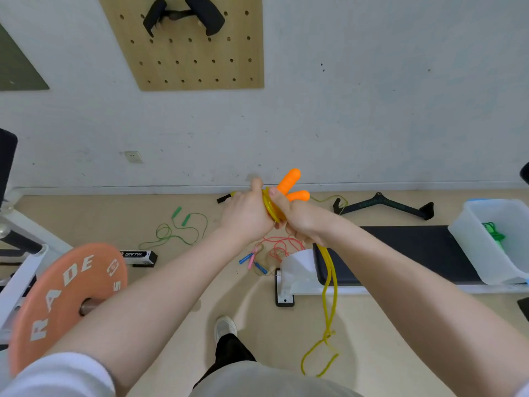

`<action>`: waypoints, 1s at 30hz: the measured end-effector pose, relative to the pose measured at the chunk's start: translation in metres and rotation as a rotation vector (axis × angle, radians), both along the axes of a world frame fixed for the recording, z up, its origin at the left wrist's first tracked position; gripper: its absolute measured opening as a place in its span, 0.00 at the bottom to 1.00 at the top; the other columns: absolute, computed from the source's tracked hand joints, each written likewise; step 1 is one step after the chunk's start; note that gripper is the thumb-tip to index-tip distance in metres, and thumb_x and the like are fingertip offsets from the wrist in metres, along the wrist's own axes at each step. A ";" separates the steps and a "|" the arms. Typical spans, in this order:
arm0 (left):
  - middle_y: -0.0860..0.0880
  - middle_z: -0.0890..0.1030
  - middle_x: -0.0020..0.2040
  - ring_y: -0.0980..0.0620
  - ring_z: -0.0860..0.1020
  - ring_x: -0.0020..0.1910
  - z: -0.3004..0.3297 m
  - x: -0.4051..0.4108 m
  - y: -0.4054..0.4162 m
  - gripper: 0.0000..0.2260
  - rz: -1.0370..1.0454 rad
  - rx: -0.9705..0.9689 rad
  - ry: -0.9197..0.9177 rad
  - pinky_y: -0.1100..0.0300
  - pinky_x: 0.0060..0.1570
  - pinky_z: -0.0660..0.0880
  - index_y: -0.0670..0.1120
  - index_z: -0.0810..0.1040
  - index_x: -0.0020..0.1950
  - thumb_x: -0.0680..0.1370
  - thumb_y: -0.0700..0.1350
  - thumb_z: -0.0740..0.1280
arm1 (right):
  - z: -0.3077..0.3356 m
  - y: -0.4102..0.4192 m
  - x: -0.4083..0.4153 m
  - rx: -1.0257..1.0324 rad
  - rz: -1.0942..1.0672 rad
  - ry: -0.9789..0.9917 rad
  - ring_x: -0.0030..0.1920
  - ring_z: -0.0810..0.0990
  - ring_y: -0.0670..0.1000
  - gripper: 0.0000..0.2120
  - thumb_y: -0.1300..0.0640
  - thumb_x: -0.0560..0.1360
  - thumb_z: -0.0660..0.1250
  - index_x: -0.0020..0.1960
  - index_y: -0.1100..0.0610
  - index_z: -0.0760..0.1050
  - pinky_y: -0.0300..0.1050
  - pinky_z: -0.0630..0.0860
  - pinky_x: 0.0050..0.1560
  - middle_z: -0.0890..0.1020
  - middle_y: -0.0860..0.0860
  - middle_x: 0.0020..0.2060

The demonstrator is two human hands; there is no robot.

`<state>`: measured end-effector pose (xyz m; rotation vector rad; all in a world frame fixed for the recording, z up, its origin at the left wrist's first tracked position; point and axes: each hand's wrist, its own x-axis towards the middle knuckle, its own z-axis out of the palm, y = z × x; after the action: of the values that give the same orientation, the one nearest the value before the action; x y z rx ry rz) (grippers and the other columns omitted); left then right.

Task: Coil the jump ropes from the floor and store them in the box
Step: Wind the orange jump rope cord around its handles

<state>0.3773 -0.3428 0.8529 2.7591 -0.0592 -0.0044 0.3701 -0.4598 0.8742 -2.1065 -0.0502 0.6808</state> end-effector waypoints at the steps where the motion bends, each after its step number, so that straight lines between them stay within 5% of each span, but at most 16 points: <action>1: 0.41 0.79 0.49 0.38 0.76 0.51 0.002 0.000 -0.001 0.22 0.002 -0.021 -0.002 0.52 0.43 0.69 0.41 0.63 0.59 0.71 0.48 0.68 | 0.004 -0.001 0.000 0.014 -0.001 0.006 0.24 0.55 0.49 0.30 0.36 0.78 0.43 0.36 0.60 0.65 0.36 0.54 0.19 0.60 0.53 0.26; 9: 0.41 0.80 0.47 0.37 0.77 0.49 -0.008 0.003 -0.008 0.20 -0.046 0.094 -0.074 0.52 0.43 0.67 0.43 0.61 0.61 0.73 0.45 0.64 | -0.004 -0.015 0.004 -0.039 -0.032 0.133 0.21 0.57 0.48 0.33 0.35 0.78 0.41 0.38 0.61 0.69 0.31 0.54 0.20 0.63 0.52 0.25; 14: 0.41 0.77 0.55 0.40 0.74 0.56 -0.012 0.005 -0.023 0.25 -0.032 0.393 -0.103 0.52 0.51 0.67 0.42 0.60 0.67 0.72 0.45 0.63 | -0.012 -0.020 0.014 0.203 -0.248 0.322 0.17 0.56 0.45 0.24 0.37 0.78 0.50 0.34 0.55 0.63 0.30 0.51 0.20 0.63 0.51 0.25; 19: 0.44 0.78 0.36 0.44 0.76 0.33 -0.031 -0.003 -0.018 0.39 -0.070 0.547 -0.385 0.57 0.34 0.71 0.42 0.67 0.61 0.54 0.51 0.76 | -0.017 -0.017 0.020 0.354 -0.401 0.352 0.16 0.53 0.45 0.23 0.38 0.76 0.56 0.30 0.52 0.57 0.31 0.49 0.20 0.59 0.49 0.22; 22: 0.43 0.78 0.41 0.43 0.76 0.38 -0.027 -0.009 -0.012 0.45 -0.151 0.543 -0.414 0.55 0.37 0.71 0.40 0.64 0.69 0.58 0.55 0.75 | -0.022 -0.023 0.021 0.486 -0.430 0.397 0.17 0.53 0.44 0.23 0.38 0.76 0.56 0.29 0.51 0.58 0.31 0.48 0.19 0.58 0.47 0.21; 26: 0.44 0.70 0.64 0.43 0.69 0.61 -0.008 -0.011 -0.007 0.43 -0.186 0.360 -0.209 0.51 0.56 0.67 0.45 0.45 0.77 0.71 0.56 0.67 | -0.024 -0.029 0.020 0.606 -0.401 0.447 0.17 0.51 0.43 0.22 0.40 0.76 0.56 0.29 0.52 0.60 0.31 0.49 0.17 0.57 0.46 0.19; 28: 0.44 0.64 0.70 0.41 0.67 0.65 0.003 -0.012 -0.001 0.44 -0.096 0.223 -0.132 0.50 0.58 0.68 0.46 0.47 0.77 0.69 0.56 0.69 | -0.020 -0.027 0.020 0.617 -0.387 0.427 0.17 0.52 0.43 0.21 0.41 0.76 0.57 0.29 0.51 0.60 0.31 0.49 0.17 0.58 0.46 0.19; 30: 0.44 0.71 0.65 0.41 0.73 0.60 0.006 -0.007 0.008 0.40 -0.033 0.112 -0.060 0.52 0.53 0.72 0.47 0.59 0.72 0.66 0.56 0.72 | -0.017 -0.025 0.019 0.592 -0.363 0.379 0.17 0.52 0.43 0.20 0.43 0.76 0.56 0.30 0.52 0.60 0.32 0.49 0.18 0.58 0.46 0.19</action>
<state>0.3702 -0.3349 0.8591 2.8698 -0.1244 0.0675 0.3894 -0.4845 0.8574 -1.3515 0.2999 0.7235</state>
